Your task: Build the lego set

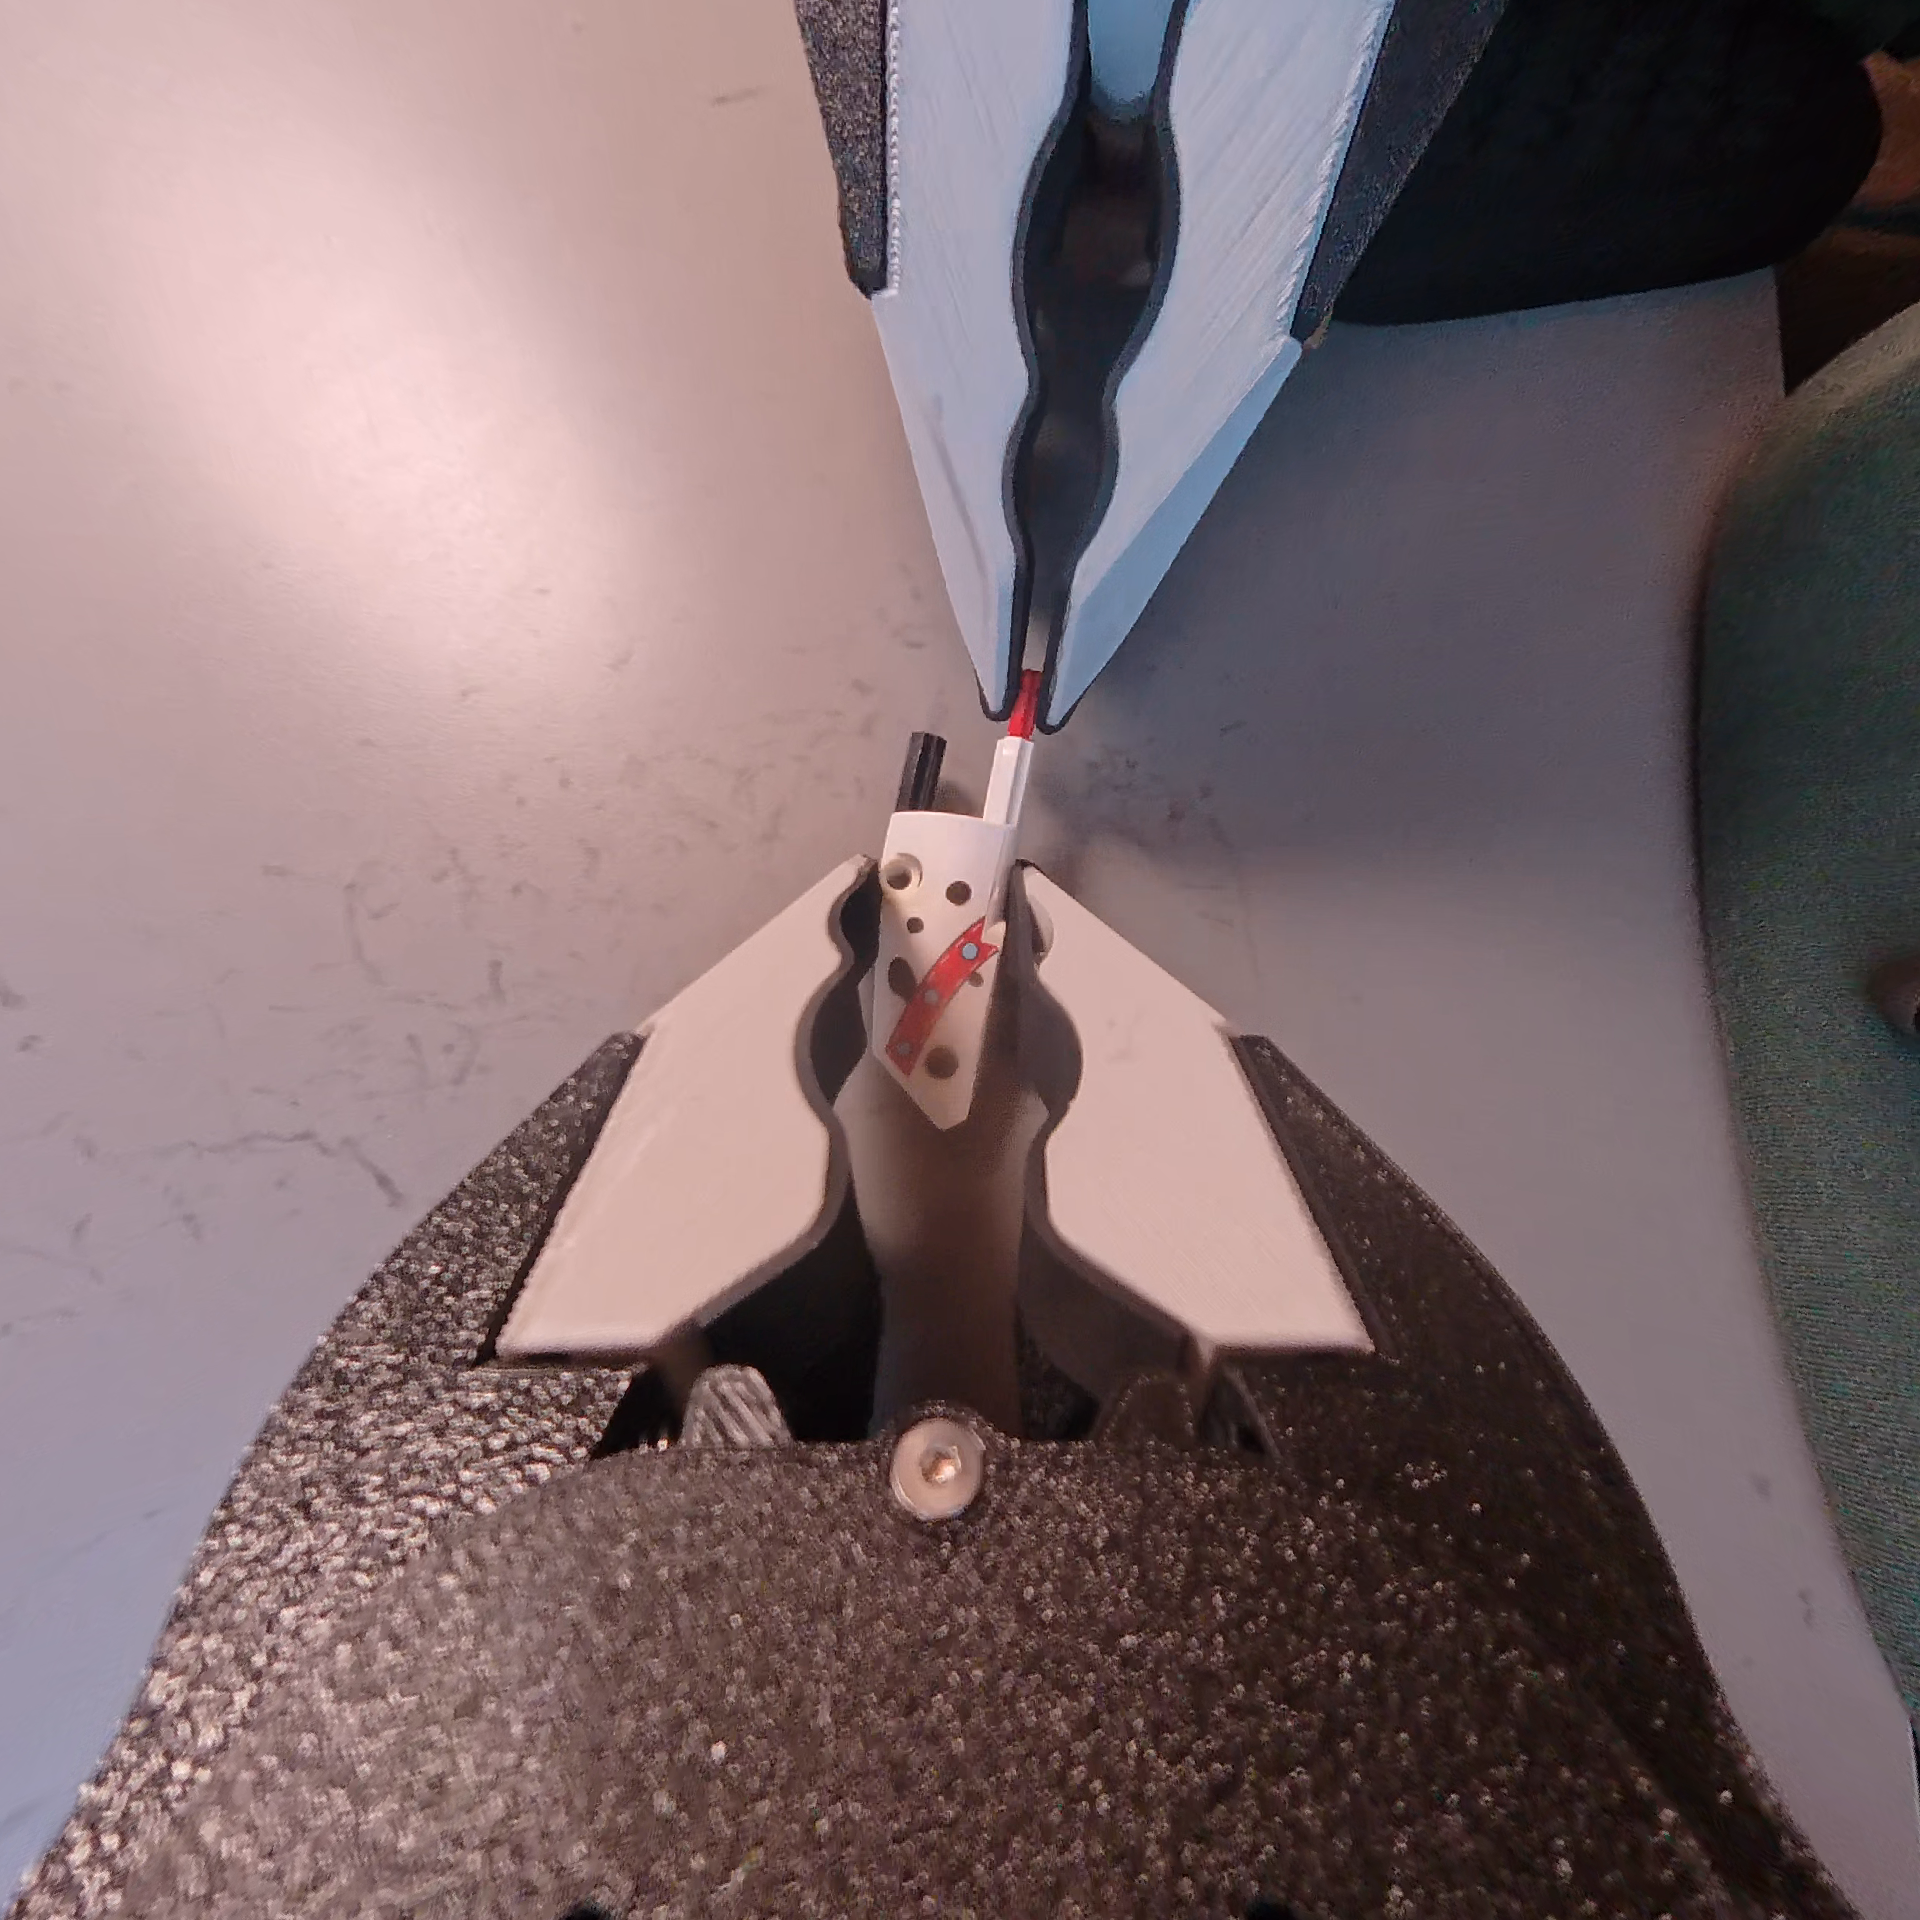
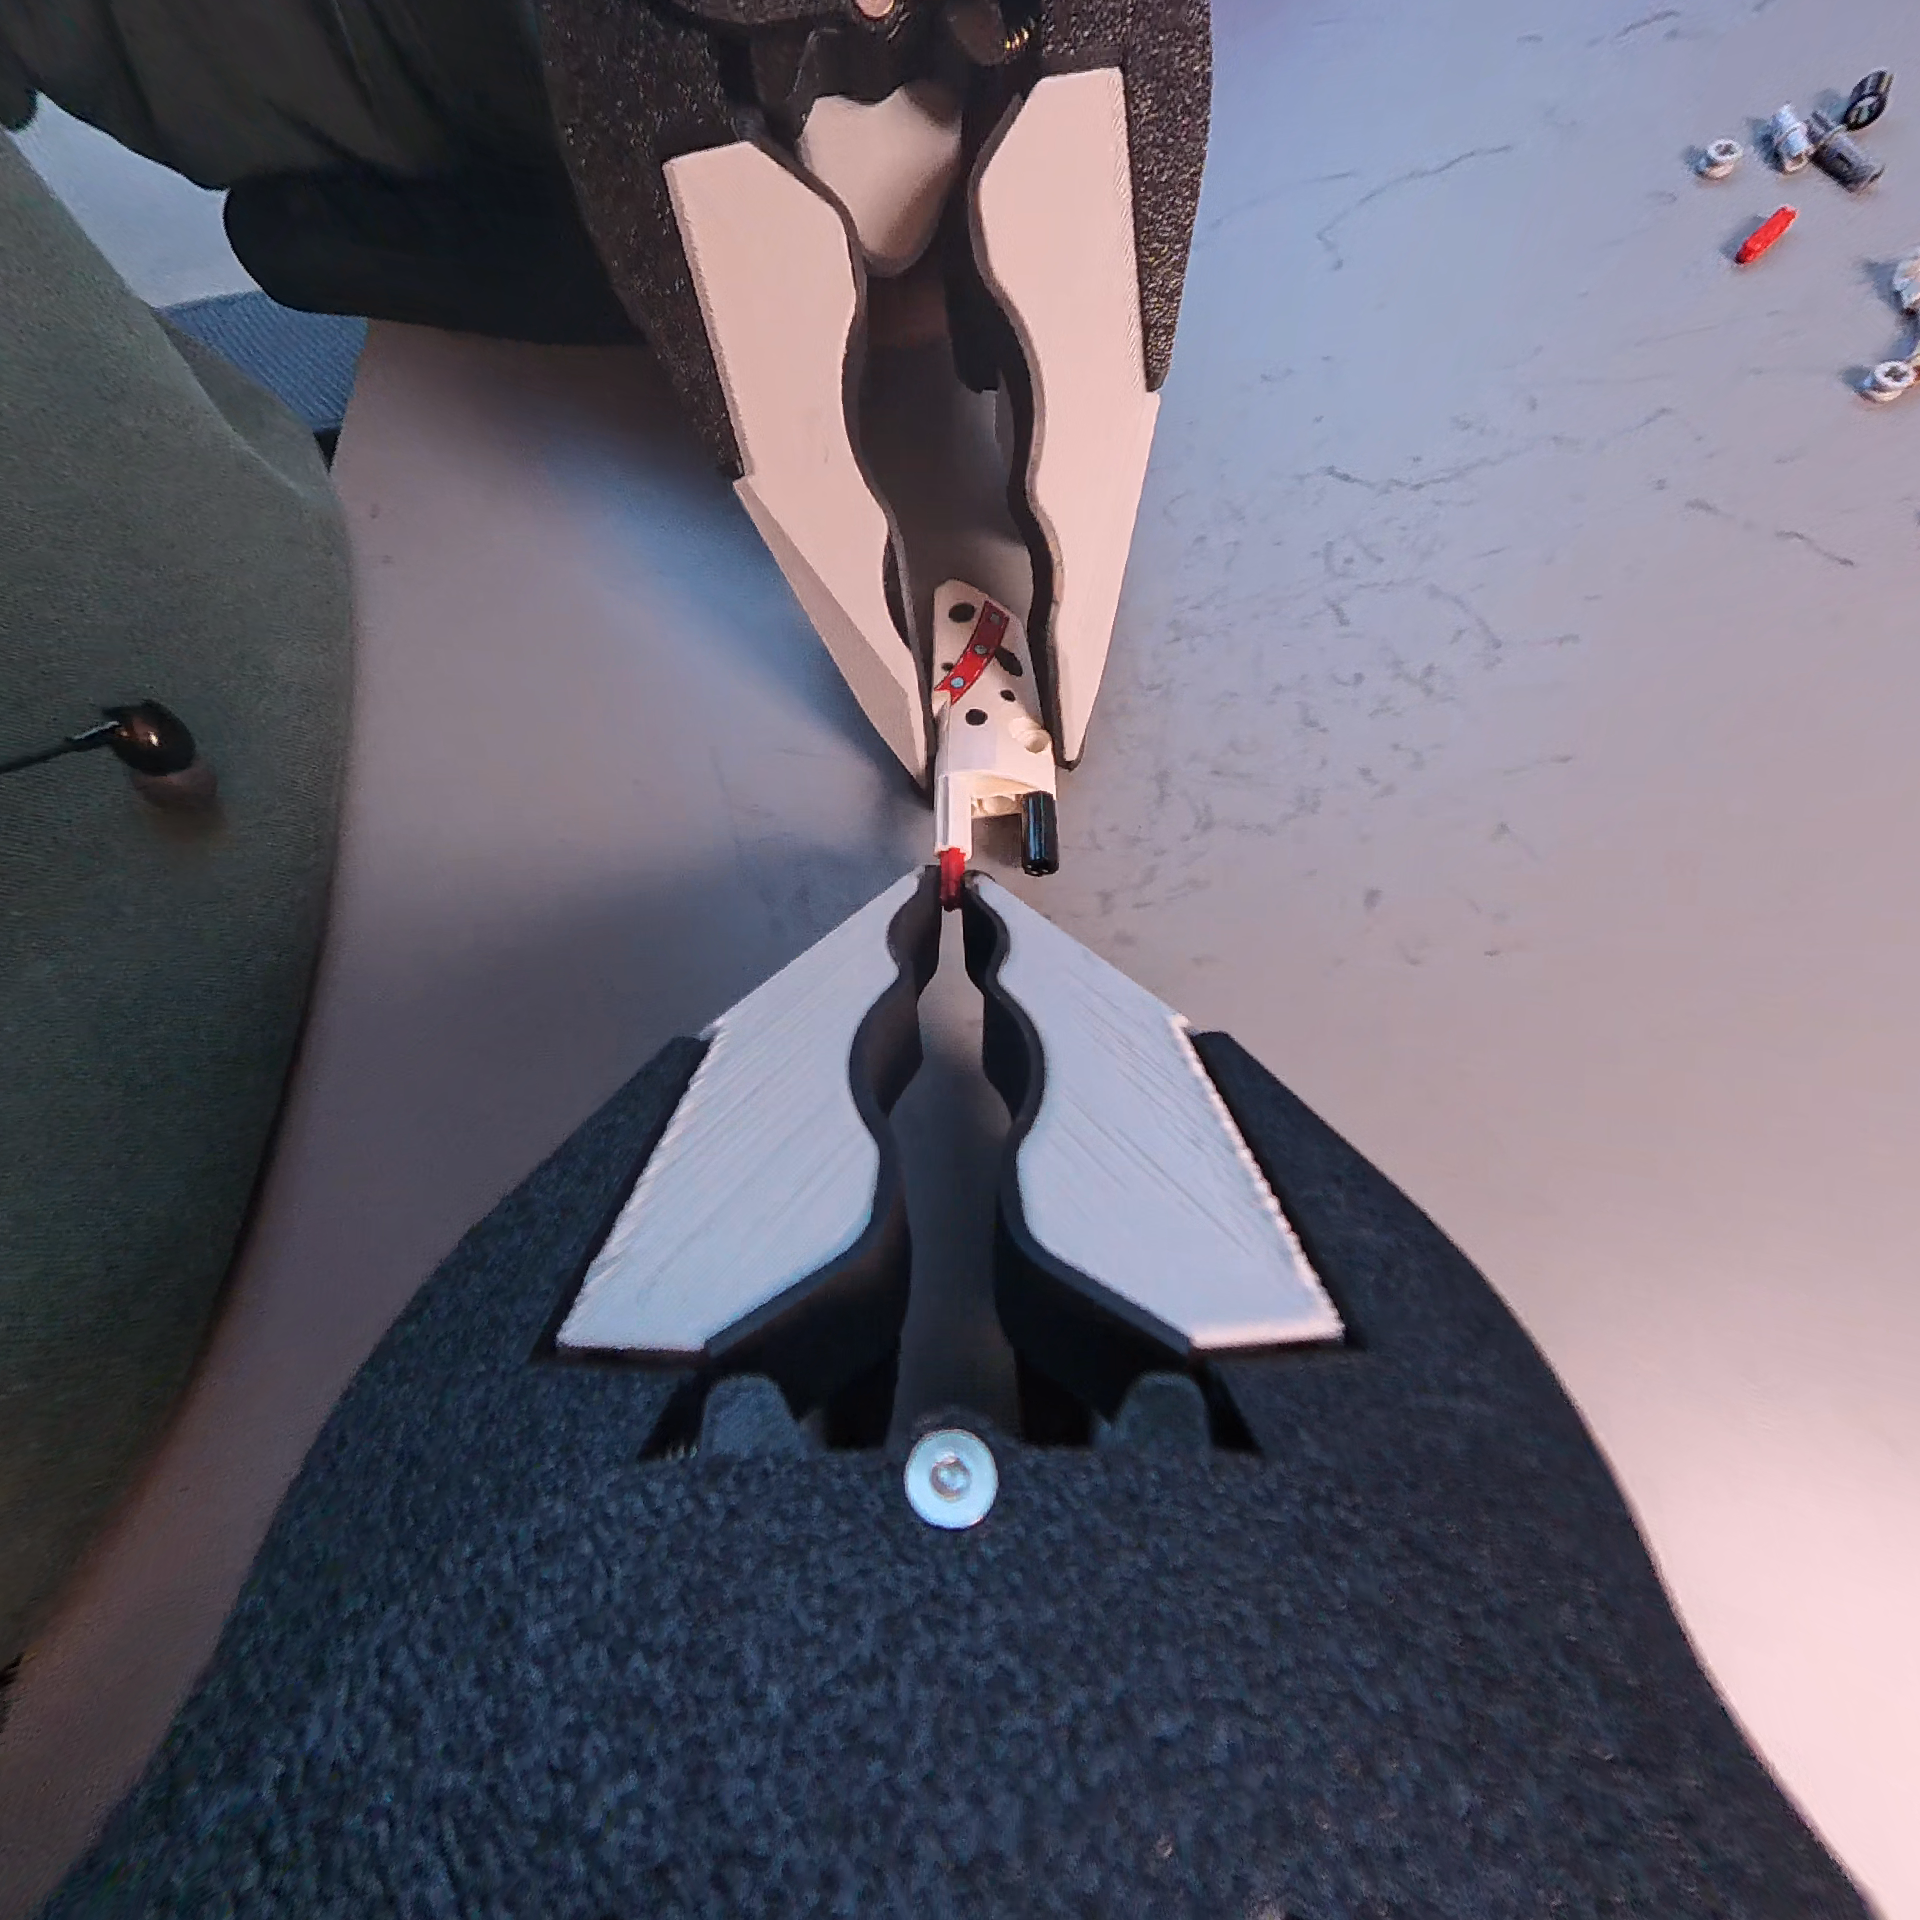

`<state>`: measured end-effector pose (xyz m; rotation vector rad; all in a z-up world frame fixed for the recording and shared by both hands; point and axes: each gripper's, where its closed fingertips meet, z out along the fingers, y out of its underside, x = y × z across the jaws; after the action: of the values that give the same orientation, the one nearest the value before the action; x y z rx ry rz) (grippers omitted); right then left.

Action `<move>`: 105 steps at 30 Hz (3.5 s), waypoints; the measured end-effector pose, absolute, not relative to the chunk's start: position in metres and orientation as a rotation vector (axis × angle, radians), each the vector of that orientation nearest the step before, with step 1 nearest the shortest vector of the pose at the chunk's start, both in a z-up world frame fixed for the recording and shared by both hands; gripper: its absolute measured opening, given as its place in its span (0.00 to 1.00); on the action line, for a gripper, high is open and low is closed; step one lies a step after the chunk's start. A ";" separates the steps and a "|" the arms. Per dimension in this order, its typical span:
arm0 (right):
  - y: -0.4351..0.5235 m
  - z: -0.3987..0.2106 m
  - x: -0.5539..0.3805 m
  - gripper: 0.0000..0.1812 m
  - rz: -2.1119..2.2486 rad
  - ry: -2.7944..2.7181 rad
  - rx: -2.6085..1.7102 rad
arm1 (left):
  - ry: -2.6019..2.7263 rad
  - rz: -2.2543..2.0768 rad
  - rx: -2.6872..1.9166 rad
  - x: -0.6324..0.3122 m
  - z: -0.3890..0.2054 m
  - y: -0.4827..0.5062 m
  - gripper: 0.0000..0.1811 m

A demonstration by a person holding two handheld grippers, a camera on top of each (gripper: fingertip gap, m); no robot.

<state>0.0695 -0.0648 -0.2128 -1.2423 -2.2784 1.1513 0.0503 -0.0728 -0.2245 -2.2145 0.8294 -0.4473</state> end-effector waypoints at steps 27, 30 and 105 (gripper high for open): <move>-0.066 -0.217 0.068 0.01 1.076 -2.300 -1.168 | 0.859 -0.338 -2.195 0.051 -0.226 -0.074 0.13; -0.067 -0.217 0.068 0.01 1.076 -2.309 -1.154 | 0.860 -0.340 -2.194 0.051 -0.226 -0.074 0.13; -0.042 -0.207 0.052 0.03 0.710 -2.132 -0.915 | 0.739 -0.277 -2.137 0.020 -0.212 -0.069 0.17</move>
<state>0.0518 -0.0415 -0.2075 -0.9153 -2.1320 0.7103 0.0204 -0.0691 -0.2122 -2.1368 0.7392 -0.2768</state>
